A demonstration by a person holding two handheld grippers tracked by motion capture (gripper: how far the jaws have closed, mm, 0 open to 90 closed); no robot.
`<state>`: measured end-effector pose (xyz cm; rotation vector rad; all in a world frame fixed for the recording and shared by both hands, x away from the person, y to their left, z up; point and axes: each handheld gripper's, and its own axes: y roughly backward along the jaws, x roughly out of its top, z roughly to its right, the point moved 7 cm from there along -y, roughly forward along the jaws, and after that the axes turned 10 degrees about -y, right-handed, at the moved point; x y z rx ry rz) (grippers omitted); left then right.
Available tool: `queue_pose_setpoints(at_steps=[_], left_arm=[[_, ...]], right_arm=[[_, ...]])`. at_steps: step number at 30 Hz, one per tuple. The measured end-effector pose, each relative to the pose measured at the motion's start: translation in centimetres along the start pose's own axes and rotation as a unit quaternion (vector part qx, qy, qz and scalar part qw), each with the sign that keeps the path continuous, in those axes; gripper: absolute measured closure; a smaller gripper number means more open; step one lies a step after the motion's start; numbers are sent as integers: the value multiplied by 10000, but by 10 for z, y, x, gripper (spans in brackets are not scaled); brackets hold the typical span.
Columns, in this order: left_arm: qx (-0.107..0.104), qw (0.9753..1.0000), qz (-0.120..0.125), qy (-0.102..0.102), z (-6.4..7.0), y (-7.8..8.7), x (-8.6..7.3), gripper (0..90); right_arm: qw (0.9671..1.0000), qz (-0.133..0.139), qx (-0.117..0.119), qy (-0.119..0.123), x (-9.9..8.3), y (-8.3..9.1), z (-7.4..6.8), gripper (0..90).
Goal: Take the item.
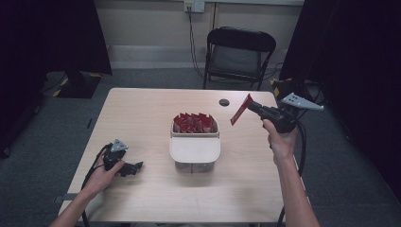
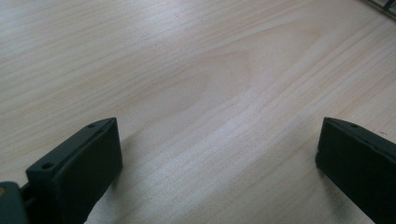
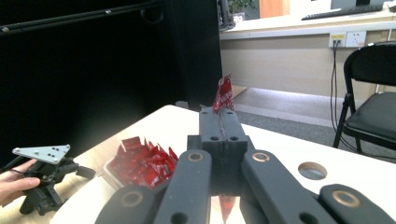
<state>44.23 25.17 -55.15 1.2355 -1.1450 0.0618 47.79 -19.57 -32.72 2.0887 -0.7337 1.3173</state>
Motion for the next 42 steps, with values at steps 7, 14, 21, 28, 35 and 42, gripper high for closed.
queue_pose_setpoints(at_steps=[7, 14, 21, 28, 35, 42], left_arm=[[0, 10000, 0, 1, 0, 0, 0, 0], [-1, 10000, 1, 2, 0, 0, 0, 0], [-2, 10000, 2, 3, 0, 0, 0, 0], [-1, 10000, 1, 1, 0, 0, 0, 0], [0, 10000, 0, 1, 0, 0, 0, 0], [0, 10000, 1, 0, 0, 0, 0, 0]], right_arm=[[9998, -174, -81, -14, -11, -9, 7, 900], [9990, -408, -174, -35, -24, -19, 15, 900], [9980, -610, -182, -29, -38, -29, 19, 900], [9963, -815, -242, -124, -51, -36, 27, 900], [9937, -1074, -308, -87, -65, -48, 30, 900], [9916, -1228, -398, -108, -77, -52, 37, 900]])
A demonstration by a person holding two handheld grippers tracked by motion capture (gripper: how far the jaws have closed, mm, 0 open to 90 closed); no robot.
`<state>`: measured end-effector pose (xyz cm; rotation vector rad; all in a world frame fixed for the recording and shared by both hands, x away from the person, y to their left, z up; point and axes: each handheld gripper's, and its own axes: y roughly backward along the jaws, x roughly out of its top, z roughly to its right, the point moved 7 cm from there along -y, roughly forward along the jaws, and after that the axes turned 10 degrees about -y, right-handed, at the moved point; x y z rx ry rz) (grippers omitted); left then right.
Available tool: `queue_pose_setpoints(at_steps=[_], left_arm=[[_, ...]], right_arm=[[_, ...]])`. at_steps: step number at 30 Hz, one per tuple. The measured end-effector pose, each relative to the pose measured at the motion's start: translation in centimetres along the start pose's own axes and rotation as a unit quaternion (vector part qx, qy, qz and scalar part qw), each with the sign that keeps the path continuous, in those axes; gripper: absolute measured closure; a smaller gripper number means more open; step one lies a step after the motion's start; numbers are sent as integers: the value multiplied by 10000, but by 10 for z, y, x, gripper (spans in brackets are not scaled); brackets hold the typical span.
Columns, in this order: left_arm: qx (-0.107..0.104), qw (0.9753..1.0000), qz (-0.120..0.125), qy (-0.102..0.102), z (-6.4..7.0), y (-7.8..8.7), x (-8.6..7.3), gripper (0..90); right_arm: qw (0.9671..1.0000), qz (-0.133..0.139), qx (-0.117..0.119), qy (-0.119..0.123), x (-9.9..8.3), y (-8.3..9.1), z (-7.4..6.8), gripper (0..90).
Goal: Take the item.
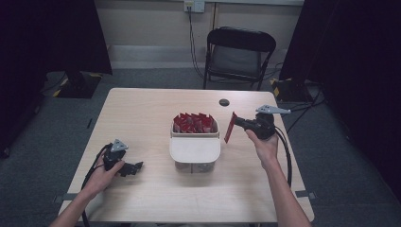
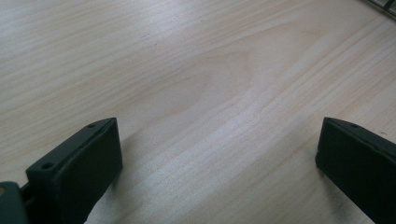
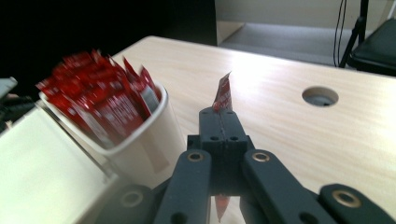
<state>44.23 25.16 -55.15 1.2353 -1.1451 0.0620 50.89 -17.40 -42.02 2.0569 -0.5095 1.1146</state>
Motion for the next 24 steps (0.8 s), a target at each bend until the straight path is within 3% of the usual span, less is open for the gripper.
queue_pose_setpoints(at_steps=[3, 10, 24], left_arm=[[3, 10000, -1, 2, 0, 0, 0, 0], [7, 10000, -4, 3, 0, 0, 0, 0], [16, 10000, 8, 19, 0, 0, 0, 0]], right_arm=[[9999, -90, -92, -41, -7, -2, 7, 900], [9998, -129, -124, -32, -12, -2, 9, 900], [9993, -359, -68, 72, -26, 12, -2, 900]])
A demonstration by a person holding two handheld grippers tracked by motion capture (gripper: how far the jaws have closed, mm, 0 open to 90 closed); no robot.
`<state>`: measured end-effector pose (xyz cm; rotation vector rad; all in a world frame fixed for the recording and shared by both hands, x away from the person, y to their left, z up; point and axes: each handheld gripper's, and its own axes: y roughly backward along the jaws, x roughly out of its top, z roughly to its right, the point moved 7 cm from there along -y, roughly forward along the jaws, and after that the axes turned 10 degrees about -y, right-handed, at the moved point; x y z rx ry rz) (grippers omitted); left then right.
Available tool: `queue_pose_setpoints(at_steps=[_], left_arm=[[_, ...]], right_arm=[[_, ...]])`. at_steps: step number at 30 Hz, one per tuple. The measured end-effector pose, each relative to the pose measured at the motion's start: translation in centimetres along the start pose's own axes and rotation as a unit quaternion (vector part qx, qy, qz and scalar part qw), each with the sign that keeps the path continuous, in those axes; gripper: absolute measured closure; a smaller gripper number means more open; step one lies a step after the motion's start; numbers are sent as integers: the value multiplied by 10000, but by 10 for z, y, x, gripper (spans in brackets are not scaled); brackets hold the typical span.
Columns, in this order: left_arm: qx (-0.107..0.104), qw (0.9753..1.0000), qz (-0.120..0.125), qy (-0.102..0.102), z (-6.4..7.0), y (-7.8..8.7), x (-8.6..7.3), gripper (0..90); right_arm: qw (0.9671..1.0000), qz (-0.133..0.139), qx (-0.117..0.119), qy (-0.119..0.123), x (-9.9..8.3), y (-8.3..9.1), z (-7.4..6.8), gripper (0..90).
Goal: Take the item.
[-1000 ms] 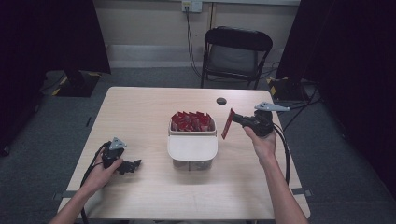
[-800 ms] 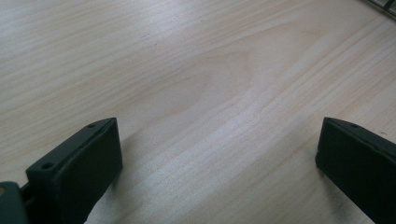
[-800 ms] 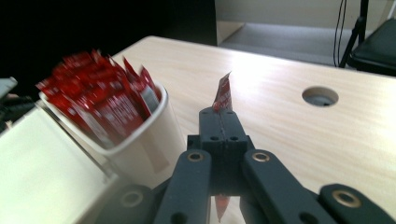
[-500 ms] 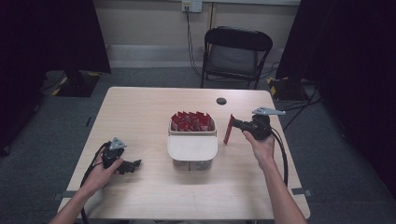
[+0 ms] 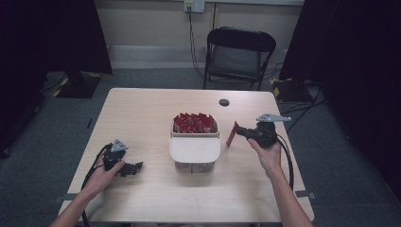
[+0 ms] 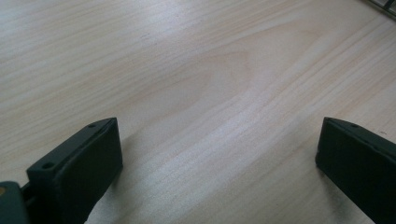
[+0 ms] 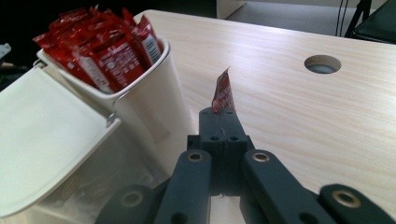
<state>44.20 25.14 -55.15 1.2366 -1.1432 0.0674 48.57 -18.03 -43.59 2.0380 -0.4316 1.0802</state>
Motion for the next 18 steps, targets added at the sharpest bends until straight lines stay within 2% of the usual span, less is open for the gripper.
queue_pose_setpoints(at_steps=[18], left_arm=[[0, 10000, 0, 1, 0, 0, 0, 0]], right_arm=[[9994, -331, 30, 109, -25, 16, -14, 900]])
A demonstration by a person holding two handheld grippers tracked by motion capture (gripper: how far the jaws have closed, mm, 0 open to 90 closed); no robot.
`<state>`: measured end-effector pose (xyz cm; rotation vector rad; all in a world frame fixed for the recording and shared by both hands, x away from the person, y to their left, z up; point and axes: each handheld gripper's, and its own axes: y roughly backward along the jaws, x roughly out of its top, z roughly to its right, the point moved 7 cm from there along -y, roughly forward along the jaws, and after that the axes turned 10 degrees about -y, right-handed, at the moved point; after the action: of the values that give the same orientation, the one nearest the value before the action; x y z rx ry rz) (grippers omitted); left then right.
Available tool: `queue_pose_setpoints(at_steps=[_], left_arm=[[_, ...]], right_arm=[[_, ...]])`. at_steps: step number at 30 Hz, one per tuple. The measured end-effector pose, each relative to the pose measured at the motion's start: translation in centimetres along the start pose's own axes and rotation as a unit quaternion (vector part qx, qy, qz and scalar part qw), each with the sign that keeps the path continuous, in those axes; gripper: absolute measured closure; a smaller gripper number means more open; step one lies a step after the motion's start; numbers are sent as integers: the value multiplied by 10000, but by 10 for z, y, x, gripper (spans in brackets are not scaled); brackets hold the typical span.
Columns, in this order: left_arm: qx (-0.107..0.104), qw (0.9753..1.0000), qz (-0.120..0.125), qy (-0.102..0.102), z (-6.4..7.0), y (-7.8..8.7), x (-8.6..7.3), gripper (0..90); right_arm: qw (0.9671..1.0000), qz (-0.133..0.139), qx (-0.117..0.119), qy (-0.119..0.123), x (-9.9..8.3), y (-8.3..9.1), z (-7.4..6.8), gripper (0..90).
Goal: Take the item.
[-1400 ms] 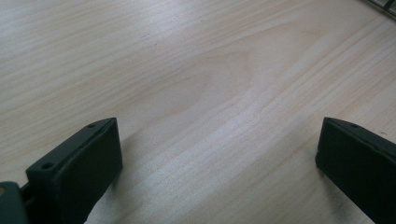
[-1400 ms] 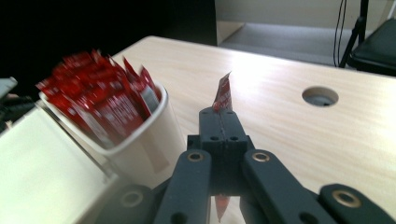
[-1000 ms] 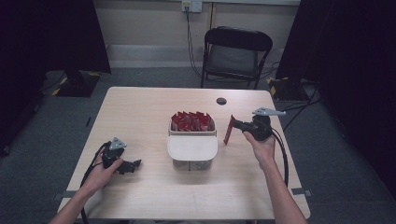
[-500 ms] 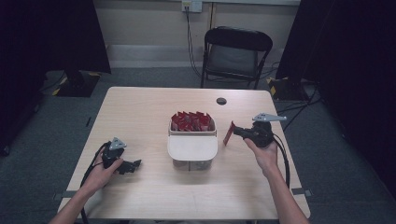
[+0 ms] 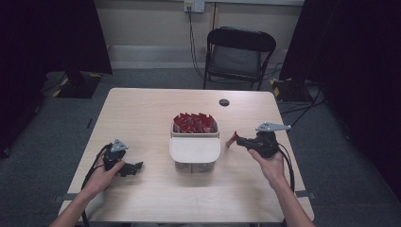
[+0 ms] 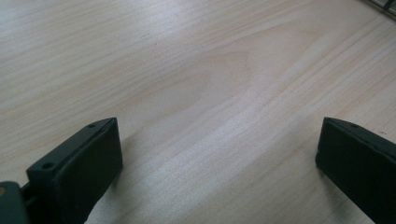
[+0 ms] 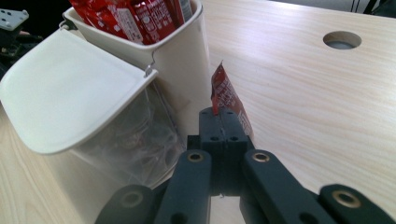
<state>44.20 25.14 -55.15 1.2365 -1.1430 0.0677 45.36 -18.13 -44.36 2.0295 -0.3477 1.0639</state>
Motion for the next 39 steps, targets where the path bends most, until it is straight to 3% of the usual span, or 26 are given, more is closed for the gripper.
queue_pose_setpoints(at_steps=[14, 29, 39], left_arm=[[-4, 10000, -9, -12, 0, 0, 0, 0], [-5, 10000, -12, -15, 0, 0, 0, 0], [-5, 10000, -11, -14, 0, 0, 0, 0]], right_arm=[[9997, -161, -87, -167, -27, 14, 12, 900], [9989, -298, -96, -358, -41, 2, 24, 900], [9972, -546, -130, -488, -52, -10, 30, 900]])
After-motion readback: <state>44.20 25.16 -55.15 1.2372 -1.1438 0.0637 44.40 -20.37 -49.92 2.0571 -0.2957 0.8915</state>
